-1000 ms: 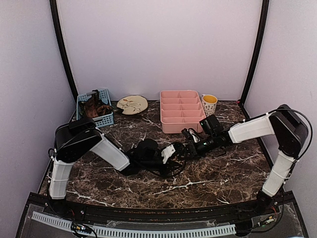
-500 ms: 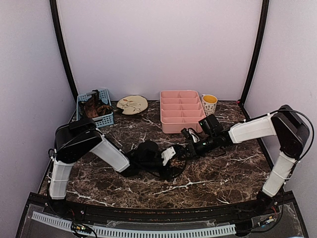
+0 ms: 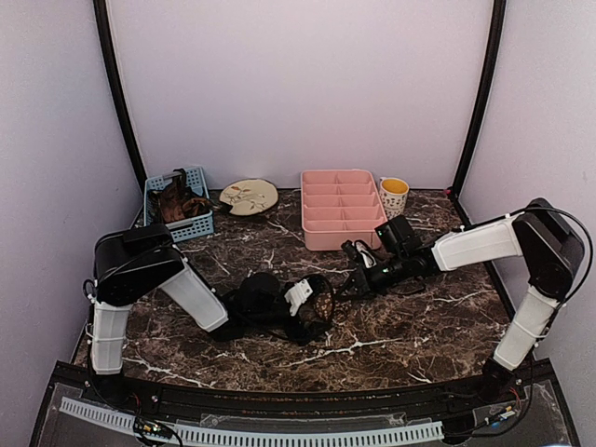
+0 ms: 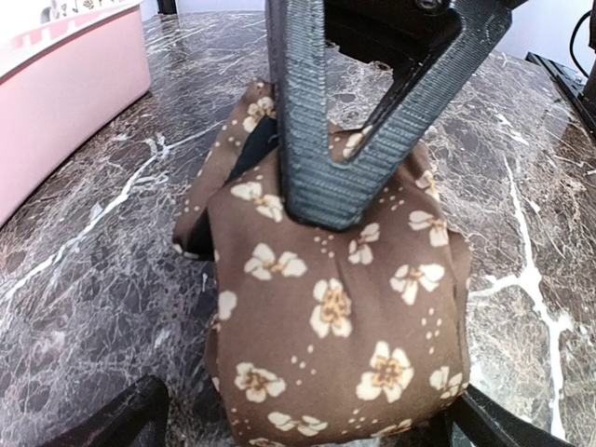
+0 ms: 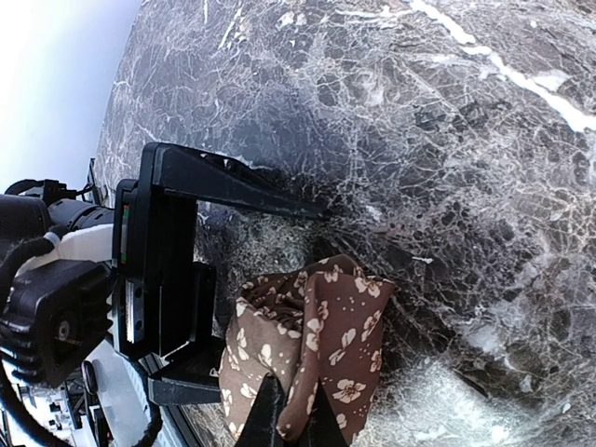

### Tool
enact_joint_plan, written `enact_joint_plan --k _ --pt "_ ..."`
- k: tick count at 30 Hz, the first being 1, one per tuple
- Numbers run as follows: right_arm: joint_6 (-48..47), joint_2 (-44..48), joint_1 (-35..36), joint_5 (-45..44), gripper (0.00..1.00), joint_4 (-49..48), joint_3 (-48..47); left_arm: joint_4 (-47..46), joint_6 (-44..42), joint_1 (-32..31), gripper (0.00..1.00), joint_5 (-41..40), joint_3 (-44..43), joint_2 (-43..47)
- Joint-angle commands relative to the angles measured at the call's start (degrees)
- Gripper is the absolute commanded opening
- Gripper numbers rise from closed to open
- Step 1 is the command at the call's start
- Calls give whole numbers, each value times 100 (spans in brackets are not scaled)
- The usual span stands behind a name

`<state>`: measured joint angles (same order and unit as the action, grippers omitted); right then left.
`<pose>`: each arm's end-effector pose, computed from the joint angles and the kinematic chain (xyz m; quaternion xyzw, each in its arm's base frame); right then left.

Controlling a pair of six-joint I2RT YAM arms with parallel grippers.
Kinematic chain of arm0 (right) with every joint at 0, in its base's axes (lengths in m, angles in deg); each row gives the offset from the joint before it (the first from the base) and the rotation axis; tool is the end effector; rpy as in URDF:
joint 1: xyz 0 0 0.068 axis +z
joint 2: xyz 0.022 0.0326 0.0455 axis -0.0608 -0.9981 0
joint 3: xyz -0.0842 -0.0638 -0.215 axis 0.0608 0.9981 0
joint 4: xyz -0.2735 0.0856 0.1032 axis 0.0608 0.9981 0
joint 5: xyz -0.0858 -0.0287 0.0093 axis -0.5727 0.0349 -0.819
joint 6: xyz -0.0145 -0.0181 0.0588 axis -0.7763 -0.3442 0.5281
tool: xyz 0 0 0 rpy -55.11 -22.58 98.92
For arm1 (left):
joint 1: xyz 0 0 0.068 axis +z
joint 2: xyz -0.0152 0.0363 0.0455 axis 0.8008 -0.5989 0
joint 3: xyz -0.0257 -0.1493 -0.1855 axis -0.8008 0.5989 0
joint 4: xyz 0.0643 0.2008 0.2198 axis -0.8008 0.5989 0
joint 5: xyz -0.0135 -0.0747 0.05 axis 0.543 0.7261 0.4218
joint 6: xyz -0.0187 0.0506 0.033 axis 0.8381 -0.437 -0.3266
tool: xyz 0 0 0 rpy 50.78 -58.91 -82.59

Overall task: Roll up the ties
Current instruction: Pick up the tie from the center of the board.

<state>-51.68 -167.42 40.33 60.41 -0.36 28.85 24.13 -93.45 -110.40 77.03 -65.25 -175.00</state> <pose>0.2708 0.2398 0.0764 -0.1854 0.8797 0.4238 0.1100 0.2071 -0.3343 0.0086 0.4541 0.6741 -0.3073 0.4950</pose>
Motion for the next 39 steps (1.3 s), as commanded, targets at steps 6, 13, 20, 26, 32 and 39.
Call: enact_joint_plan --k 6,13,20,26,32,39 --pt "48 311 69 -28 0 -200 44 -94 265 26 99 39 -73 48" --pt "64 326 98 -54 0 -196 -15 -129 473 15 98 275 -624 -326" --pt "0 381 104 -188 0 -48 -95 -176 614 15 55 526 -917 -566" --pt "-128 412 100 -487 0 372 -269 -134 607 15 78 545 -774 -382" --pt "-238 601 -130 -934 0 944 -586 -383 746 24 99 128 -43 62" --pt "-526 871 -781 -1499 0 1469 -1468 -620 1056 128 99 -76 631 489"
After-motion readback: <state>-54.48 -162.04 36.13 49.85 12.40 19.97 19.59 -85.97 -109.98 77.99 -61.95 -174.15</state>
